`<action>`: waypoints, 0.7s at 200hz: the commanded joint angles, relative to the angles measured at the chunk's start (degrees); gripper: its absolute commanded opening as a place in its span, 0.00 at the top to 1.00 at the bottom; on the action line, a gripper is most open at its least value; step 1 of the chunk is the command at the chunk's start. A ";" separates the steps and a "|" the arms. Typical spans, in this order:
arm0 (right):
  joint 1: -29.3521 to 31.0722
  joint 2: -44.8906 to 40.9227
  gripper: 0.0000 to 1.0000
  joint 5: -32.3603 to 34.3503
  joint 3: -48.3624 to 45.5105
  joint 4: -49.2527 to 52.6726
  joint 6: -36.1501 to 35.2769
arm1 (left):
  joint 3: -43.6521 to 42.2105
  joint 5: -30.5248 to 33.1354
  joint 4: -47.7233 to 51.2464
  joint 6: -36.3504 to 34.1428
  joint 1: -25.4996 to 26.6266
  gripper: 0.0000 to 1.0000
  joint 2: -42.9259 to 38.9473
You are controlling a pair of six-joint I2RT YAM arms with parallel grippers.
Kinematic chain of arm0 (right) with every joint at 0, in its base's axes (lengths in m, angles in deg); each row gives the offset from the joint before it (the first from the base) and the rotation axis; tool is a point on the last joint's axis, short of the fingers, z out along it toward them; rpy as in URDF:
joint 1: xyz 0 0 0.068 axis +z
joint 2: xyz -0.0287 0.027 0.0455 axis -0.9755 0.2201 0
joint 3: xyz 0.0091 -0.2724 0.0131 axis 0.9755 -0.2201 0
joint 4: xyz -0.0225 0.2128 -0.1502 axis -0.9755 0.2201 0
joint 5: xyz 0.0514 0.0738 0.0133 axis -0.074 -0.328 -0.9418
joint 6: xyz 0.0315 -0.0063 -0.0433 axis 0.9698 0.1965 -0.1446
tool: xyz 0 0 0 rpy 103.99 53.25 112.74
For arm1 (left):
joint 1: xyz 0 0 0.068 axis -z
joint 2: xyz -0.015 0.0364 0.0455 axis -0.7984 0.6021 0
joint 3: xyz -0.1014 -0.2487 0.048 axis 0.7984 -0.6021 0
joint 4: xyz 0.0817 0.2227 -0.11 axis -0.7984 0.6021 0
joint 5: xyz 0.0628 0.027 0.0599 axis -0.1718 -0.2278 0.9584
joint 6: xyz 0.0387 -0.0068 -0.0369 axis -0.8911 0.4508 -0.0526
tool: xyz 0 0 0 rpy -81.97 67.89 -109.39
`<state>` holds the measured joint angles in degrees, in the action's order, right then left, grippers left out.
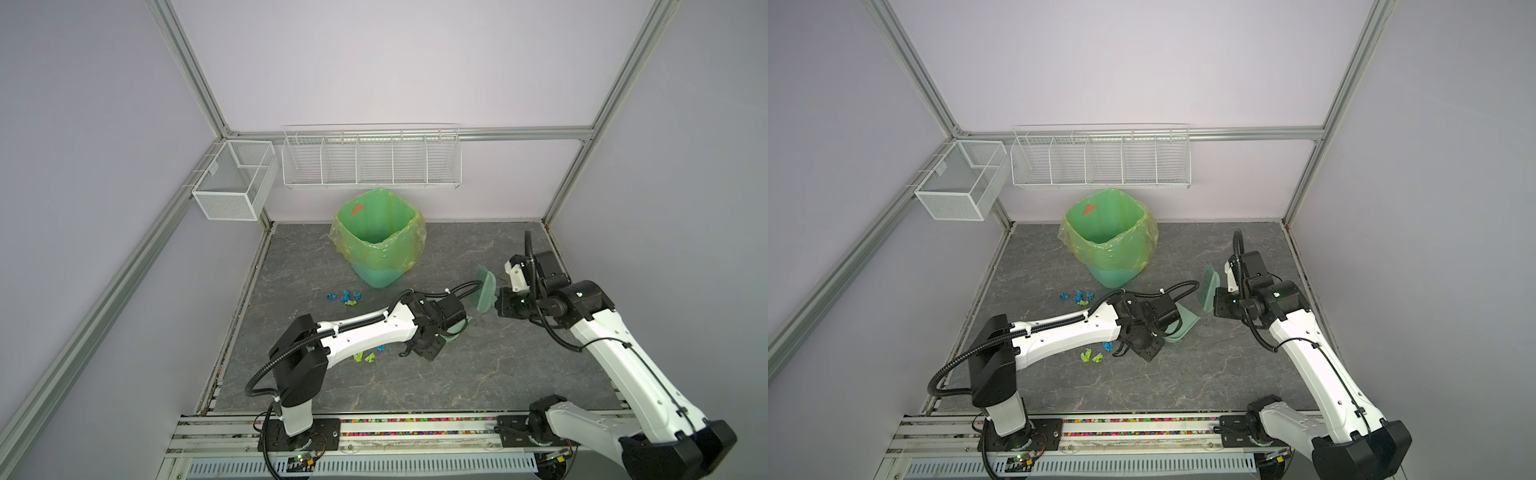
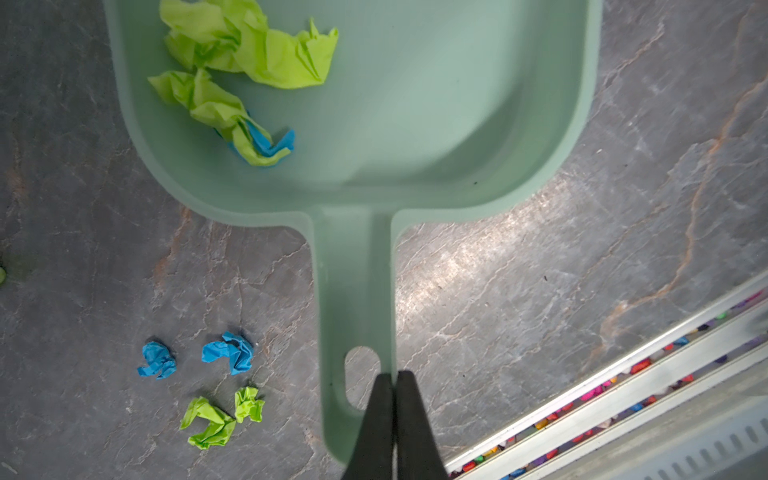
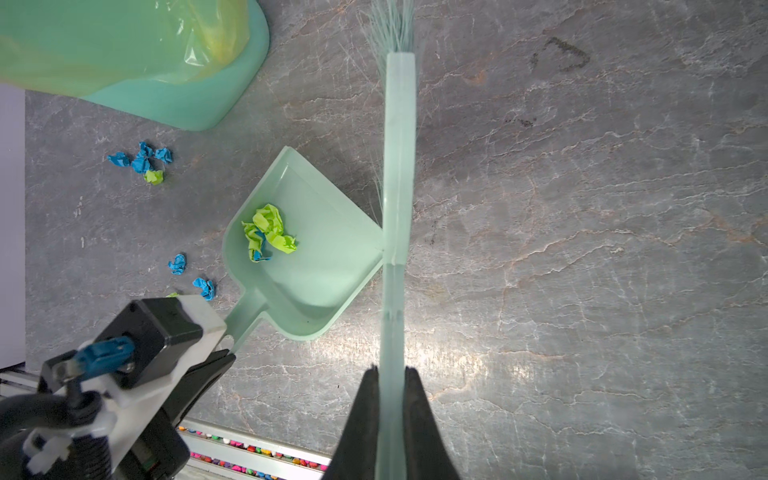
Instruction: Sweep away the paper scraps from the table
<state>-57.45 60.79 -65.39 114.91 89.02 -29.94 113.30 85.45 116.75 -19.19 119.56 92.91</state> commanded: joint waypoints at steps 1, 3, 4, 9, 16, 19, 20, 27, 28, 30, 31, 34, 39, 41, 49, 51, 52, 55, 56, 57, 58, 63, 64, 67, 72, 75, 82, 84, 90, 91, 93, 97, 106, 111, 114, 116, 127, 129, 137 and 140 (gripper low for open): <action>-0.46 -0.62 0.93 0.90 0.02 -0.71 0.97 | 2.62 1.30 2.07 -1.08 0.03 1.00 -0.77; -0.49 -0.66 0.93 0.94 0.03 -0.69 1.05 | 2.73 1.29 2.12 -1.20 0.03 1.00 -0.81; -0.49 -0.66 0.93 1.04 0.04 -0.70 1.08 | 2.79 1.35 2.16 -1.24 0.03 1.00 -0.82; -0.48 -0.82 0.93 1.41 -0.05 -0.55 1.02 | 3.18 1.46 2.34 -1.43 0.01 1.00 -0.95; -0.50 -1.01 0.93 1.97 -0.20 -0.43 1.11 | 3.57 1.78 2.60 -1.64 0.01 1.00 -1.08; -0.59 -1.13 0.93 2.14 -0.27 -0.46 1.12 | 3.75 1.96 2.77 -1.70 -0.03 1.00 -1.09; -0.59 -1.18 0.93 2.25 -0.29 -0.45 1.11 | 3.83 1.99 2.83 -1.75 0.00 1.00 -1.09; -0.64 -1.55 0.93 2.80 -0.48 -0.50 1.16 | 4.28 2.17 3.11 -1.96 0.01 1.00 -1.13; -0.61 -1.57 0.93 2.84 -0.53 -0.52 1.22 | 4.31 2.14 3.18 -2.01 0.02 1.00 -1.16; -0.62 -1.71 0.93 3.05 -0.63 -0.58 1.22 | 4.47 2.16 3.21 -2.05 -0.06 1.00 -1.17; -0.60 -1.78 0.93 3.14 -0.69 -0.60 1.21 | 4.50 2.22 3.28 -2.06 -0.06 1.00 -1.17; -0.62 -2.03 0.93 3.35 -0.93 -0.84 1.19 | 4.70 2.32 3.33 -2.18 0.00 1.00 -1.22; -0.61 -2.46 0.93 3.58 -1.29 -1.27 1.24 | 5.05 2.41 3.54 -2.22 -0.09 1.00 -1.25; -0.66 -2.64 0.93 3.61 -1.46 -1.42 1.20 | 5.09 2.49 3.63 -2.37 -0.13 1.00 -1.20; -0.69 -3.27 0.93 3.67 -1.95 -1.85 1.26 | 5.47 2.46 3.83 -2.44 -0.09 1.00 -1.26; -0.68 -3.39 0.93 3.72 -2.04 -1.98 1.27 | 5.59 2.46 3.86 -2.49 -0.13 1.00 -1.24; -0.72 -3.46 0.93 3.74 -2.10 -2.01 1.28 | 5.63 2.42 3.86 -2.54 -0.09 1.00 -1.21; -0.72 -3.58 0.93 3.80 -2.24 -2.11 1.32 | 5.81 2.45 3.93 -2.63 -0.14 1.00 -1.26; -0.70 -3.64 0.93 3.83 -2.24 -2.11 1.30 | 5.83 2.46 3.99 -2.61 -0.09 1.00 -1.26; -0.73 -3.67 0.93 3.84 -2.24 -2.12 1.38 | 5.88 2.50 4.02 -2.60 -0.07 1.00 -1.26; -0.79 -3.68 0.93 3.80 -2.25 -2.12 1.42 | 5.95 2.53 4.03 -2.60 -0.11 1.00 -1.26; -0.84 -3.78 0.93 3.94 -2.38 -2.14 1.37 | 6.13 2.43 4.17 -2.72 -0.06 1.00 -1.24; -0.84 -3.78 0.93 3.98 -2.40 -2.13 1.37 | 6.21 2.49 4.15 -2.74 -0.10 1.00 -1.30; -0.78 -3.86 0.93 4.01 -2.46 -2.14 1.37 | 6.29 2.41 4.27 -2.76 -0.09 1.00 -1.30; -0.81 -3.79 0.93 4.18 -2.59 -1.97 1.45 | 6.49 2.48 4.42 -2.71 -0.08 1.00 -1.38; -0.78 -3.78 0.93 4.31 -2.60 -1.95 1.47 | 6.51 2.50 4.44 -2.79 -0.09 1.00 -1.43; -0.83 -3.78 0.93 4.41 -2.76 -1.80 1.53 | 6.51 2.51 4.34 -2.85 -0.19 1.00 -1.57; -0.87 -3.78 0.93 4.41 -2.81 -1.77 1.54 | 6.53 2.54 4.32 -2.92 -0.11 1.00 -1.63; -0.92 -3.78 0.93 4.40 -3.02 -1.61 1.62 | 6.49 2.78 4.23 -3.07 -0.15 1.00 -1.83; -0.93 -3.78 0.93 4.39 -3.03 -1.60 1.63 | 6.52 2.84 4.23 -3.10 -0.19 1.00 -1.81; -0.91 -3.78 0.93 4.38 -3.10 -1.62 1.63 | 6.49 3.04 4.09 -3.11 -0.20 1.00 -1.93; -0.86 -3.85 0.93 4.38 -3.19 -1.62 1.63 | 6.44 3.38 3.92 -3.18 -0.18 1.00 -2.08; -0.86 -3.95 0.93 4.46 -3.47 -1.80 1.64 | 5.97 4.12 3.14 -3.05 -0.26 1.00 -2.76; -0.91 -4.03 0.93 4.43 -3.60 -1.91 1.63 | 5.85 4.35 2.89 -2.86 -0.34 1.00 -3.02; -0.86 -4.04 0.93 4.39 -3.65 -1.98 1.55 | 5.84 4.42 2.79 -2.97 -0.44 1.00 -3.24; -0.85 -4.05 0.93 4.42 -3.70 -1.95 1.55 | 5.84 4.53 2.72 -2.97 -0.44 1.00 -3.34; -0.94 -4.20 0.93 4.38 -3.82 -2.17 1.56 | 6.10 5.17 2.59 -2.71 -0.64 1.00 -3.85; -0.94 -4.22 0.93 4.42 -3.83 -2.20 1.61 | 6.15 5.42 2.63 -2.71 -0.66 1.00 -3.89; -0.94 -4.37 0.93 4.52 -3.89 -2.28 1.63 | 6.53 6.09 2.76 -2.85 -0.61 1.00 -3.98; -0.94 -4.40 0.93 4.55 -3.97 -2.28 1.63 | 6.65 6.48 2.90 -2.82 -0.66 1.00 -3.99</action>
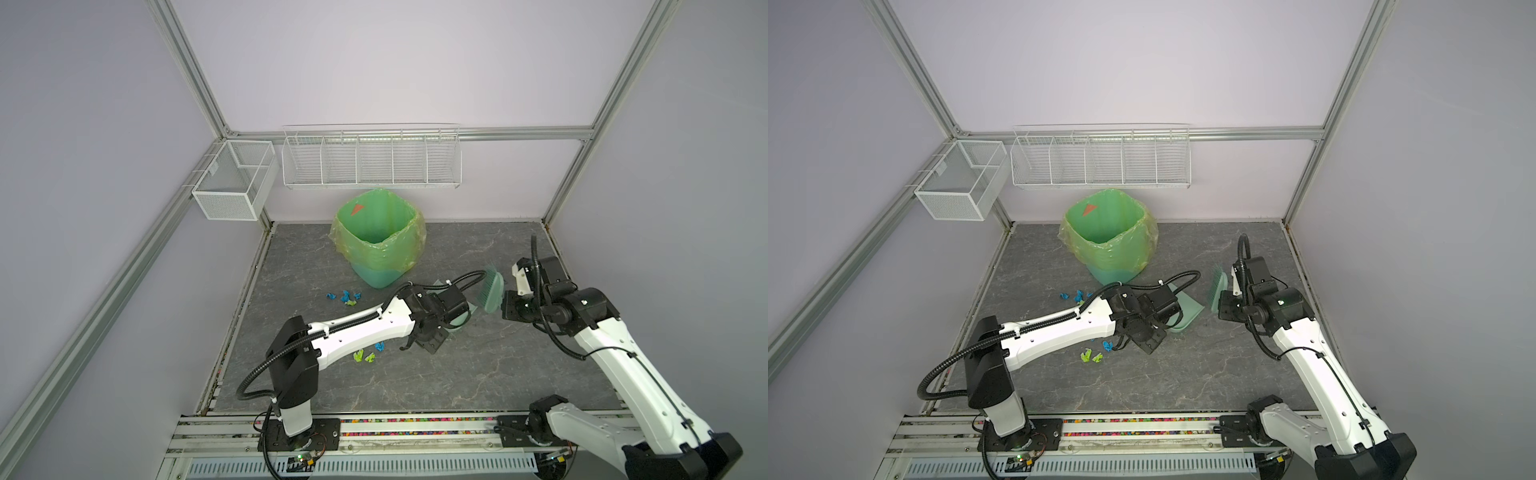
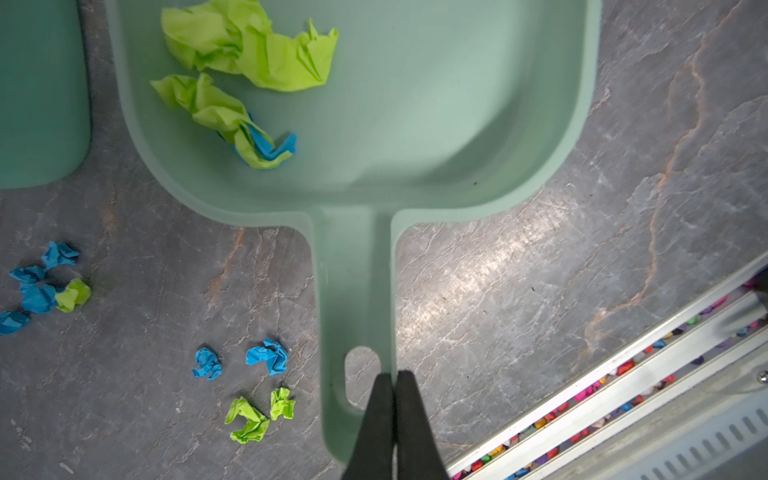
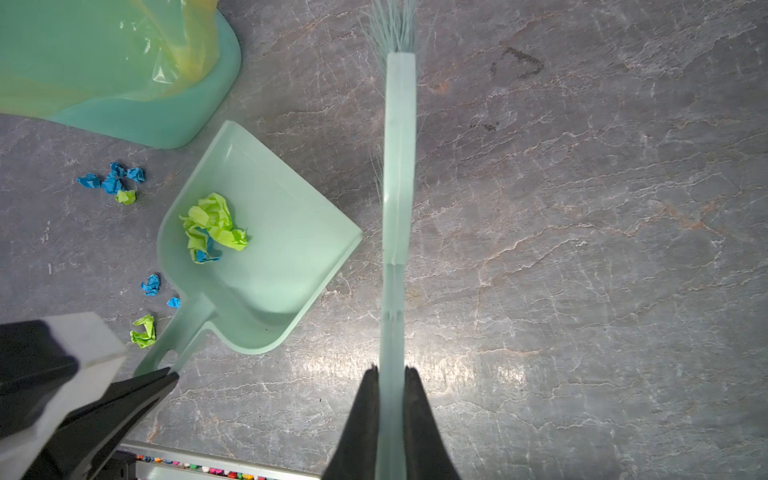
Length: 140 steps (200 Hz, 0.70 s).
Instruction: Sweep away the paper scraps from the table
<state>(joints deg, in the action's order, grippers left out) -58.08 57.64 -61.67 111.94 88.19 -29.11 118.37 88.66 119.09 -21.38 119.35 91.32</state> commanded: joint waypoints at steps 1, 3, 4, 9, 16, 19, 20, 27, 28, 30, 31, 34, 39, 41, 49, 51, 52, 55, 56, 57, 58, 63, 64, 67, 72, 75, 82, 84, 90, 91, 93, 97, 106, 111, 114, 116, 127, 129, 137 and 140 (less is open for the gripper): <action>-0.30 -1.29 0.93 0.84 -1.01 -1.50 0.80 | 1.61 3.37 0.60 -0.65 -0.45 1.00 -2.35; -0.30 -1.33 0.93 0.88 -1.03 -1.52 0.80 | 1.68 3.55 0.68 -0.66 -0.49 1.00 -2.36; -0.30 -1.33 0.93 0.90 -1.03 -1.53 0.80 | 1.75 3.64 0.71 -0.67 -0.47 1.00 -2.33; -0.34 -1.38 0.93 1.05 -1.15 -1.55 0.72 | 2.09 3.85 1.03 -0.90 -0.46 1.00 -2.16; -0.37 -1.43 0.93 1.28 -1.19 -1.55 0.71 | 2.53 4.44 1.60 -0.97 -0.45 1.00 -1.97; -0.39 -1.43 0.93 1.27 -1.20 -1.51 0.76 | 2.66 4.49 1.76 -1.06 -0.54 1.00 -1.94; -0.44 -1.43 0.93 1.27 -1.25 -1.53 0.73 | 2.77 4.50 1.82 -1.13 -0.58 1.00 -1.90; -0.41 -1.43 0.93 1.31 -1.37 -1.61 0.73 | 3.07 4.58 2.21 -1.32 -0.62 1.00 -1.70; -0.40 -1.38 0.93 1.25 -1.42 -1.63 0.72 | 3.11 4.60 2.26 -1.35 -0.58 1.00 -1.65; -0.39 -1.42 0.93 1.21 -1.46 -1.64 0.72 | 3.24 4.65 2.46 -1.37 -0.55 1.00 -1.62; -0.39 -1.42 0.93 1.24 -1.51 -1.64 0.71 | 3.28 4.72 2.48 -1.32 -0.54 1.00 -1.57; -0.39 -1.43 0.93 1.16 -1.62 -1.64 0.74 | 3.46 4.78 2.74 -1.29 -0.57 1.00 -1.51; -0.42 -1.42 0.93 1.04 -1.72 -1.73 0.81 | 3.57 4.64 2.85 -1.28 -0.65 1.00 -1.49; -0.44 -1.43 0.93 0.98 -1.80 -1.73 0.85 | 3.62 4.51 2.98 -1.24 -0.68 1.00 -1.38; -0.39 -1.43 0.93 0.80 -1.98 -1.73 0.88 | 3.99 4.78 3.28 -1.15 -0.70 1.00 -1.43; -0.39 -1.43 0.93 0.70 -1.99 -1.73 0.89 | 4.01 4.89 3.31 -1.05 -0.73 1.00 -1.45; -0.44 -1.47 0.93 0.72 -2.00 -1.73 0.89 | 4.02 4.93 3.30 -1.04 -0.77 1.00 -1.53; -0.43 -1.47 0.93 0.68 -2.06 -1.73 0.90 | 4.02 4.85 3.12 -1.02 -0.78 1.00 -1.67; -0.46 -1.49 0.93 0.67 -2.08 -1.73 0.89 | 4.02 4.82 3.12 -1.07 -0.79 1.00 -1.68; -0.42 -1.50 0.93 0.67 -2.08 -1.73 0.94 | 3.98 4.76 3.03 -1.09 -0.80 1.00 -1.73; -0.41 -1.51 0.93 0.71 -2.08 -1.73 0.87 | 4.00 4.68 2.98 -1.10 -0.75 1.00 -1.80; -0.44 -1.60 0.93 0.68 -2.17 -1.73 0.91 | 4.10 4.53 2.86 -1.19 -0.86 1.00 -1.99; -0.41 -1.64 0.93 0.68 -2.17 -1.68 0.90 | 4.10 4.52 2.81 -1.19 -0.83 1.00 -2.02; -0.41 -1.68 0.93 0.81 -2.24 -1.70 0.81 | 4.24 4.59 2.78 -1.20 -0.89 1.00 -2.16; -0.40 -1.78 0.93 0.98 -2.18 -1.72 0.72 | 4.41 4.82 2.71 -1.22 -0.91 1.00 -2.37; -0.39 -1.85 0.93 1.09 -2.17 -1.66 0.73 | 4.45 4.94 2.56 -1.22 -1.00 1.00 -2.49; -0.39 -1.95 0.93 1.34 -2.04 -1.63 0.64 | 4.70 5.21 2.37 -1.15 -1.09 1.00 -2.80; -0.52 -1.95 0.93 1.47 -2.01 -1.57 0.63 | 4.76 5.29 2.36 -1.16 -1.14 1.00 -2.94; -0.51 -1.95 0.93 1.52 -1.92 -1.58 0.59 | 5.17 5.56 2.39 -1.20 -1.16 1.00 -3.06; -0.54 -1.95 0.93 1.49 -1.91 -1.61 0.56 | 5.21 5.66 2.44 -1.20 -1.24 1.00 -3.04; -0.50 -1.98 0.93 1.46 -1.91 -1.63 0.57 | 5.42 5.77 2.53 -1.22 -1.26 1.00 -3.08; -0.53 -2.01 0.93 1.48 -1.87 -1.64 0.58 | 5.71 5.98 2.70 -1.27 -1.34 1.00 -3.10; -0.52 -2.00 0.93 1.31 -1.82 -1.73 0.62 | 6.55 6.49 3.05 -1.45 -1.38 1.00 -3.08; -0.55 -2.02 0.93 1.26 -1.91 -1.77 0.56 | 7.02 7.18 3.26 -1.32 -1.47 1.00 -3.10; -0.51 -1.96 0.93 1.16 -1.91 -1.77 0.60 | 7.22 7.74 3.28 -1.12 -1.50 1.00 -3.10; -0.49 -2.00 0.93 1.12 -1.95 -1.87 0.62 | 7.37 8.05 3.29 -1.09 -1.46 1.00 -3.10; -0.48 -2.03 0.93 0.95 -2.25 -1.99 0.69 | 8.24 9.52 3.41 -0.69 -1.48 1.00 -3.12; -0.48 -2.04 0.93 1.00 -2.33 -2.03 0.71 | 8.50 9.77 3.52 -0.61 -1.50 1.00 -3.17; -0.56 -2.13 0.93 0.80 -2.67 -2.05 0.84 | 9.27 10.54 3.63 -0.30 -1.53 1.00 -3.23; -0.52 -2.20 0.93 0.82 -2.82 -2.13 0.88 | 9.48 10.72 3.64 -0.30 -1.64 1.00 -3.25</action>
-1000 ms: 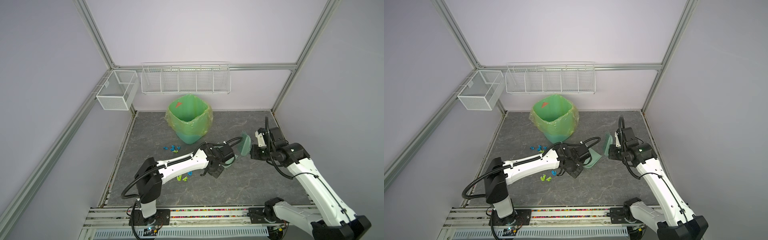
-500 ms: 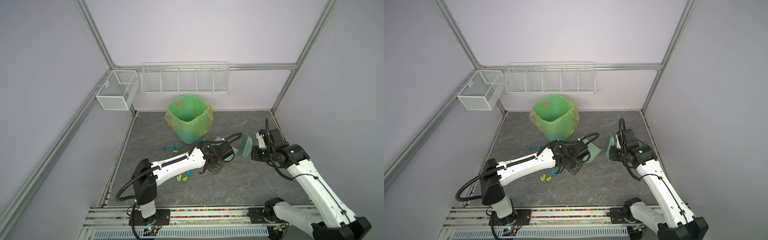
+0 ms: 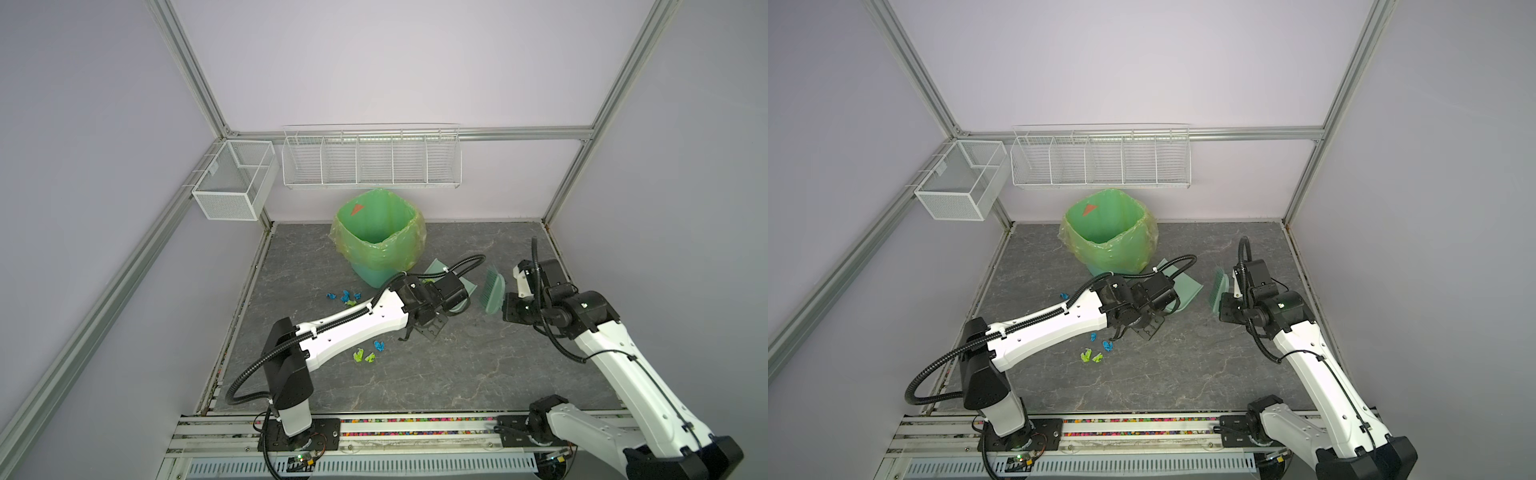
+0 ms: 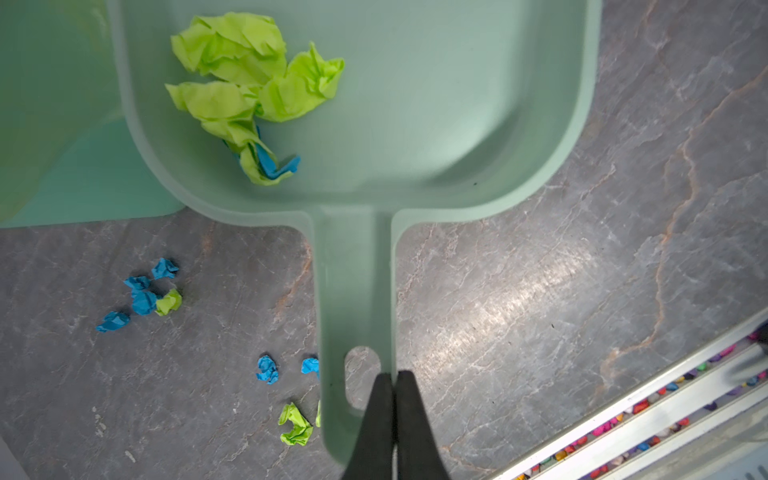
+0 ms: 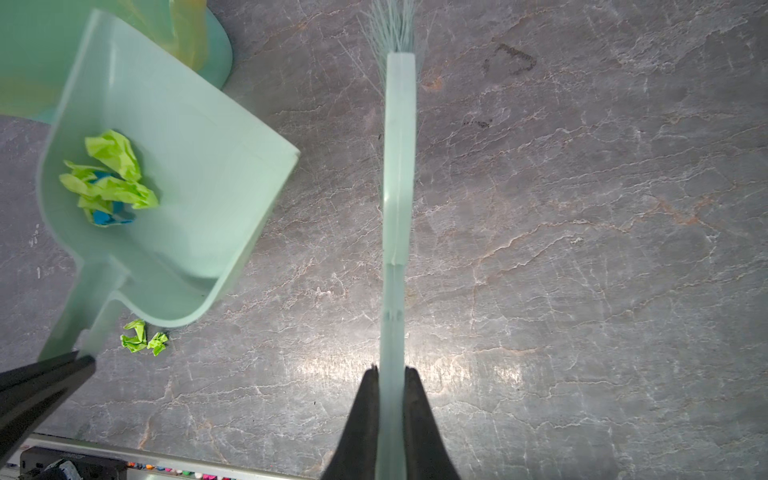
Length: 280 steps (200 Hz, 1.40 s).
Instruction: Sweep away the paper scraps from the table
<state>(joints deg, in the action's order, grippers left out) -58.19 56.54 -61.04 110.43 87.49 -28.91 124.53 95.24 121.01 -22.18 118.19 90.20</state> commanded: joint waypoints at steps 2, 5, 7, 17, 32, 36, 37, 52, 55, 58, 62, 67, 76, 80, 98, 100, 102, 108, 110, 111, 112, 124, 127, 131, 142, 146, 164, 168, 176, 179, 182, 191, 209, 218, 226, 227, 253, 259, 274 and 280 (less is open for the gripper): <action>-0.45 -1.12 0.93 0.14 -1.40 -1.46 0.73 | 3.48 4.17 1.76 0.54 -0.49 1.00 -2.13; -0.45 -1.20 0.93 0.16 -1.49 -1.47 0.82 | 3.81 4.18 1.72 0.65 -0.51 1.00 -2.17; -0.46 -1.25 0.93 0.17 -1.58 -1.47 0.79 | 3.98 4.18 1.72 0.64 -0.61 1.00 -2.14; -0.44 -1.46 0.93 0.11 -1.85 -1.42 0.91 | 4.89 4.03 1.72 0.84 -0.89 1.00 -2.06; -0.46 -1.65 0.93 0.34 -1.98 -1.51 0.87 | 6.06 3.97 1.65 1.28 -1.62 1.00 -1.88; -0.46 -1.65 0.93 0.38 -1.86 -1.46 0.83 | 6.45 3.65 1.67 1.22 -1.92 1.00 -1.77; -0.46 -1.65 0.93 0.38 -1.83 -1.42 0.80 | 6.50 3.52 1.65 1.21 -2.01 1.00 -1.70; -0.54 -1.63 0.93 0.72 -1.55 -1.32 0.70 | 7.84 1.58 1.79 0.94 -3.12 1.00 -1.38; -0.55 -1.65 0.93 0.67 -1.55 -1.45 0.70 | 8.18 1.13 1.82 0.93 -3.34 1.00 -1.31; -0.55 -1.63 0.93 0.71 -1.55 -1.53 0.68 | 8.41 0.76 1.89 0.96 -3.61 1.00 -1.28; -0.50 -1.59 0.93 0.65 -1.55 -1.54 0.69 | 8.82 0.23 1.98 0.90 -4.00 1.00 -1.21; -0.51 -1.57 0.93 0.58 -1.67 -1.56 0.70 | 9.26 -0.37 2.03 0.93 -4.32 1.00 -1.23; -0.48 -1.48 0.93 0.41 -1.87 -1.55 0.70 | 9.90 -1.41 1.90 0.84 -4.86 1.00 -1.06; -0.48 -1.40 0.93 0.45 -1.96 -1.53 0.69 | 10.24 -1.74 1.98 0.90 -5.11 1.00 -1.02; -0.53 -1.30 0.93 0.21 -2.74 -1.51 0.83 | 11.31 -2.36 1.97 0.51 -5.70 1.00 -1.00; -0.52 -1.30 0.93 0.25 -2.83 -1.50 0.79 | 11.55 -2.27 2.02 0.45 -5.75 1.00 -0.95; -0.45 -1.30 0.93 0.17 -2.92 -1.54 0.85 | 11.67 -2.22 1.99 0.42 -5.78 1.00 -0.95; -0.53 -1.38 0.93 0.12 -3.19 -1.51 0.91 | 12.16 -1.99 2.16 0.34 -6.00 1.00 -0.93; -0.48 -1.39 0.93 0.05 -3.21 -1.48 0.94 | 12.31 -2.02 2.16 0.30 -6.05 1.00 -0.93; -0.47 -1.34 0.93 0.08 -3.26 -1.47 0.95 | 12.42 -2.00 2.24 0.31 -6.10 1.00 -0.93; -0.51 -1.37 0.93 0.01 -3.28 -1.51 1.00 | 12.48 -2.03 2.24 0.27 -6.12 1.00 -0.88; -0.51 -1.56 0.93 -0.37 -3.54 -3.23 1.06 | 13.50 -2.39 2.47 0.11 -6.79 1.00 -0.88; -0.47 -1.63 0.93 -0.45 -3.56 -3.46 1.09 | 13.70 -2.64 2.44 -0.01 -7.03 1.00 -0.83; -0.50 -1.64 0.93 -0.55 -3.57 -3.59 1.13 | 14.06 -3.04 2.47 -0.07 -7.37 1.00 -0.80; -0.54 -1.65 0.93 -1.11 -3.50 -3.80 1.26 | 15.25 -4.41 2.50 0.13 -8.39 1.00 -0.67; -0.55 -1.65 0.93 -1.37 -3.44 -3.90 1.30 | 15.75 -4.92 2.58 0.16 -8.85 1.00 -0.59; -0.59 -1.48 0.93 -1.61 -3.39 -4.45 1.31 | 17.80 -7.29 2.60 0.43 -10.47 1.00 -0.20; -0.55 -1.40 0.93 -1.59 -3.39 -4.58 1.35 | 18.05 -7.49 2.53 0.41 -10.70 1.00 -0.14; -0.55 -1.22 0.93 -1.57 -3.48 -4.63 1.22 | 18.25 -7.27 2.22 0.15 -10.98 1.00 -0.18; -0.61 -1.14 0.93 -1.56 -3.48 -4.63 1.22 | 18.39 -7.15 2.09 0.10 -11.06 1.00 -0.14; -0.53 -1.06 0.93 -1.62 -3.54 -4.70 1.18 | 18.49 -7.00 1.95 -0.01 -11.13 1.00 -0.21; -0.59 -0.95 0.93 -1.78 -3.65 -4.72 1.13 | 18.91 -6.51 2.05 -0.21 -11.32 1.00 -0.20; -0.57 -0.97 0.93 -2.05 -4.09 -4.98 1.04 | 20.32 -6.94 2.87 -0.51 -12.39 1.00 0.08; -0.60 -1.11 0.93 -1.79 -4.33 -4.92 1.05 | 20.97 -6.82 3.24 -0.58 -13.03 1.00 0.13; -0.55 -1.29 0.93 -1.73 -4.35 -4.90 0.90 | 21.27 -6.87 3.47 -0.65 -13.71 1.00 0.18; -0.59 -1.29 0.93 -1.73 -4.40 -4.90 0.88 | 21.38 -6.84 3.47 -0.65 -13.79 1.00 0.16; -0.55 -1.65 0.93 -1.42 -4.23 -4.57 0.53 | 22.66 -8.19 3.48 -1.14 -16.33 1.00 0.16; -0.56 -1.67 0.93 -1.43 -4.18 -4.57 0.52 | 23.09 -8.50 3.48 -1.21 -16.88 1.00 0.14; -0.59 -1.57 0.93 -1.62 -4.09 -4.46 0.52 | 23.76 -9.00 3.35 -1.34 -18.14 1.00 0.16; -0.55 -1.57 0.93 -1.71 -4.09 -4.40 0.52 | 23.91 -9.45 3.26 -1.29 -18.68 1.00 0.06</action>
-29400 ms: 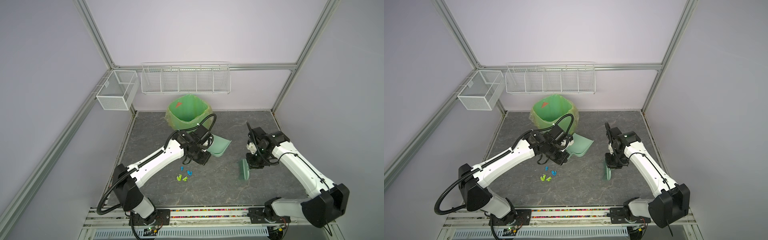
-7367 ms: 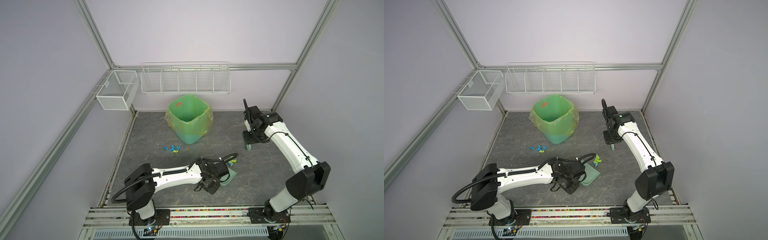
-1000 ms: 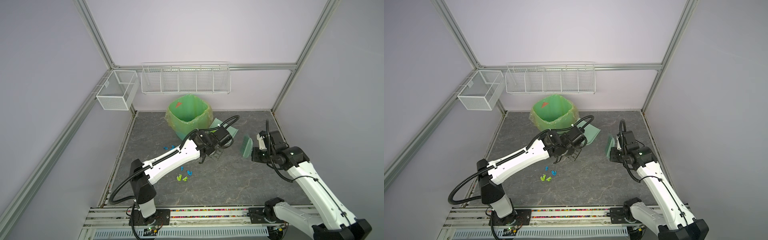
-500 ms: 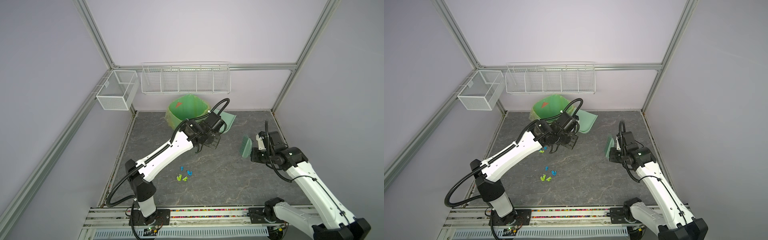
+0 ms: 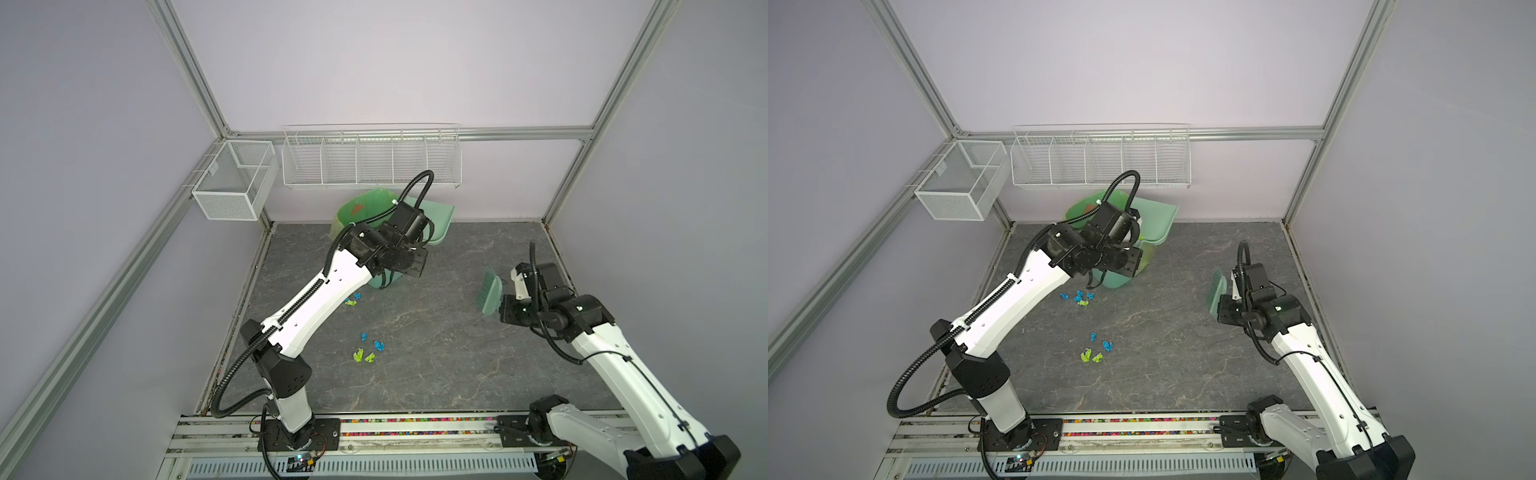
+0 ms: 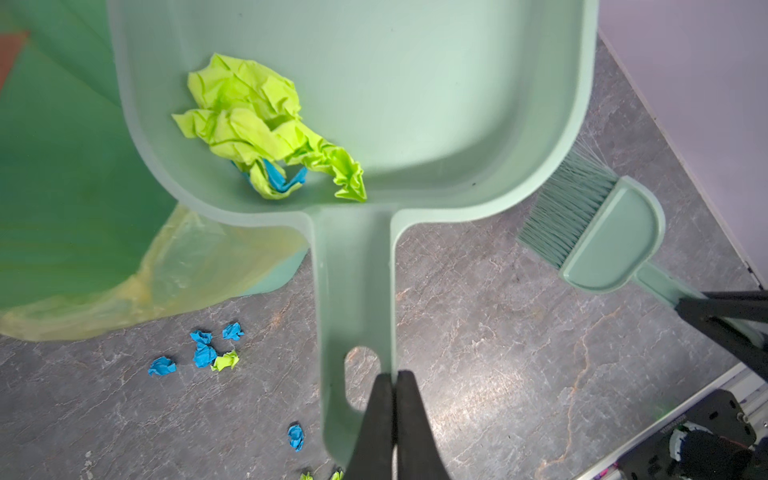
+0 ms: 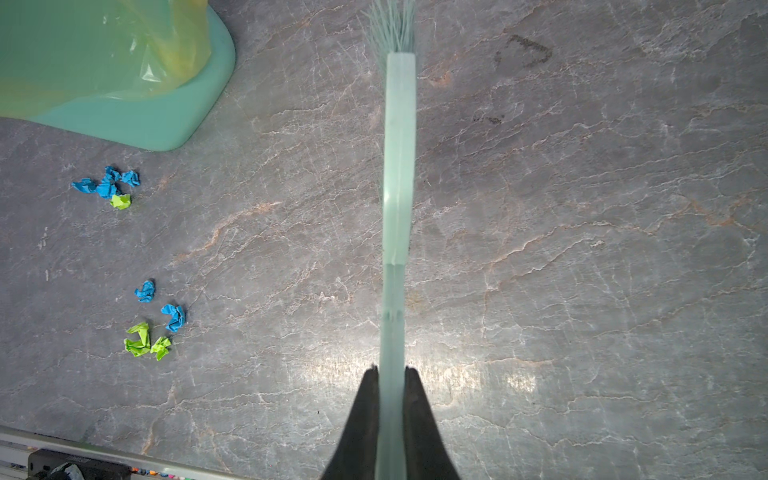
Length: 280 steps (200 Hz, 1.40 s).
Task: Sweep away the paper scraps from the table
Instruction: 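Lift the scrap-filled dustpan with the left gripper and carry it over the trash bin, then tip the dustpan over the trash bin with the left gripper to empty scraps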
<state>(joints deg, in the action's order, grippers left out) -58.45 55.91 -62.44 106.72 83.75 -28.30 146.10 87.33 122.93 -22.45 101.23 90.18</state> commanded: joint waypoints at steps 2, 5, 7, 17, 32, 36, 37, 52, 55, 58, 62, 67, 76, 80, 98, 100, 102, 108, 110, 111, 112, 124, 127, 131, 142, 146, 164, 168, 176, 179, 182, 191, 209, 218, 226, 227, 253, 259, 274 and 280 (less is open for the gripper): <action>-0.33 -1.00 0.93 -0.35 -0.38 -0.64 -0.07 | 2.44 -1.82 1.30 -0.97 -1.92 1.00 0.11; -0.31 -1.02 0.93 -0.47 -0.38 -0.57 0.02 | 2.44 -2.44 1.16 -0.89 -2.31 1.00 0.00; -0.29 -1.00 0.93 -0.56 -0.38 -0.55 0.04 | 2.38 -2.90 1.06 -0.82 -2.53 1.00 -0.02; -0.31 -1.06 0.93 -0.78 -0.38 -0.40 0.09 | 1.96 -4.75 0.43 -0.23 -3.80 1.00 -0.37; -0.34 -1.34 0.93 -0.87 -0.64 -0.28 0.38 | 0.61 -7.06 -1.26 0.23 -5.27 1.00 -1.33; -0.29 -1.45 0.93 -0.88 -0.64 -0.21 0.42 | 0.13 -7.43 -1.74 0.44 -5.56 1.00 -1.70; -0.24 -1.50 0.93 -0.91 -0.64 -0.20 0.43 | 0.07 -7.51 -1.85 0.46 -5.68 1.00 -1.78; -0.35 -1.96 0.93 -1.07 -0.73 -0.19 0.70 | -1.57 -9.31 -3.70 1.29 -7.19 1.00 -2.85; -0.33 -2.05 0.93 -1.06 -0.73 -0.19 0.65 | -1.90 -9.93 -4.04 1.47 -7.53 1.00 -3.04; -0.31 -2.14 0.93 -1.05 -0.73 -0.19 0.73 | -2.25 -10.50 -4.44 1.72 -7.88 1.00 -3.24; -0.34 -2.20 0.93 -0.98 -0.73 -0.22 0.70 | -2.60 -11.26 -4.95 2.10 -8.41 1.00 -3.55; -0.30 -2.23 0.93 -0.94 -0.65 -0.13 0.70 | -3.18 -12.39 -5.76 2.52 -9.10 1.00 -3.88; -0.35 -2.34 0.93 -0.93 -0.49 -0.05 0.70 | -4.58 -14.66 -7.44 3.30 -10.33 1.00 -4.62; -0.33 -2.34 0.93 -0.87 -0.42 -0.05 0.70 | -5.19 -15.46 -8.22 3.68 -10.88 1.00 -5.02; -0.28 -2.16 0.93 -1.06 -0.20 0.06 0.70 | -7.70 -18.39 -11.09 5.22 -12.99 1.00 -6.49; -0.28 -2.16 0.93 -1.13 -0.16 0.07 0.70 | -7.98 -18.51 -11.32 5.41 -13.18 1.00 -6.67; -0.28 -2.12 0.93 -1.23 -0.13 0.12 0.70 | -8.16 -18.52 -11.53 5.59 -13.42 1.00 -6.83; -0.28 -2.07 0.93 -1.34 -0.11 0.19 0.70 | -8.69 -18.53 -12.09 6.12 -13.76 1.00 -7.25; -0.28 -2.07 0.93 -1.31 -0.11 0.19 0.70 | -8.86 -18.63 -12.19 6.25 -13.90 1.00 -7.41; -0.28 -2.07 0.93 -1.35 -0.11 0.22 0.65 | -8.95 -18.69 -12.31 6.27 -13.93 1.00 -7.50; -0.28 -2.03 0.93 -1.32 -0.11 0.23 0.67 | -9.04 -18.81 -12.45 6.32 -14.00 1.00 -7.54; -0.29 -2.07 0.93 -1.56 -0.19 0.21 0.86 | -10.48 -20.13 -13.91 7.48 -14.81 1.00 -8.52; -0.30 -2.07 0.93 -1.60 -0.20 0.24 0.87 | -10.80 -20.52 -14.32 7.82 -14.99 1.00 -8.86; -0.30 -2.07 0.93 -1.59 -0.28 0.18 0.91 | -11.38 -21.06 -15.01 8.19 -15.25 1.00 -9.15; -0.33 -2.16 0.93 -1.81 -0.46 0.02 1.11 | -13.13 -23.43 -17.16 9.58 -16.23 1.00 -10.04; -0.29 -2.15 0.93 -1.97 -0.53 -0.06 1.25 | -13.80 -24.49 -18.03 10.28 -16.70 1.00 -10.37; -0.33 -1.94 0.93 -2.34 -0.47 -0.28 1.39 | -17.38 -31.10 -23.32 13.34 -19.38 1.00 -11.54; -0.33 -1.89 0.93 -2.33 -0.39 -0.28 1.46 | -18.40 -32.77 -24.87 14.03 -19.92 1.00 -11.85; -0.29 -1.79 0.93 -2.58 -0.16 -0.15 1.40 | -20.28 -35.12 -27.44 15.47 -20.91 1.00 -12.46; -0.29 -1.74 0.93 -2.60 -0.06 -0.15 1.40 | -20.85 -35.79 -28.19 16.16 -21.30 1.00 -12.60; -0.28 -1.73 0.93 -2.59 0.08 -0.04 1.40 | -21.34 -36.41 -29.00 16.86 -21.68 1.00 -12.79; -0.29 -1.80 0.93 -2.58 0.16 -0.04 1.40 | -22.88 -38.06 -31.26 18.88 -22.69 1.00 -13.31; -0.33 -2.11 0.93 -2.50 0.11 0.04 1.40 | -25.27 -40.79 -35.01 21.67 -24.30 1.00 -14.08; -0.29 -2.29 0.93 -2.32 -0.09 0.16 1.44 | -25.94 -42.15 -36.07 22.33 -24.73 1.00 -14.13; -0.30 -2.46 0.93 -2.07 -0.34 0.25 1.50 | -25.91 -43.31 -36.23 22.84 -24.99 1.00 -13.86; -0.29 -2.49 0.93 -2.04 -0.36 0.21 1.49 | -25.96 -43.42 -36.24 22.91 -25.02 1.00 -13.89; -0.28 -3.45 0.93 -1.76 -1.29 0.02 1.92 | -28.99 -47.22 -41.63 27.26 -26.08 1.00 -14.32; -0.28 -3.70 0.93 -1.97 -1.49 -0.16 2.02 | -30.52 -48.64 -44.45 29.37 -26.57 1.00 -14.67; -0.25 -4.09 0.93 -1.96 -1.52 -0.09 2.09 | -33.48 -50.60 -49.94 33.50 -27.69 1.00 -15.52; -0.28 -4.13 0.93 -1.86 -1.52 0.12 2.07 | -34.12 -50.57 -50.60 34.04 -27.98 1.00 -15.72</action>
<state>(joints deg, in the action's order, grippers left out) -58.45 53.07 -64.36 105.95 83.84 -27.16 114.87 41.49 82.06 4.81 74.89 76.41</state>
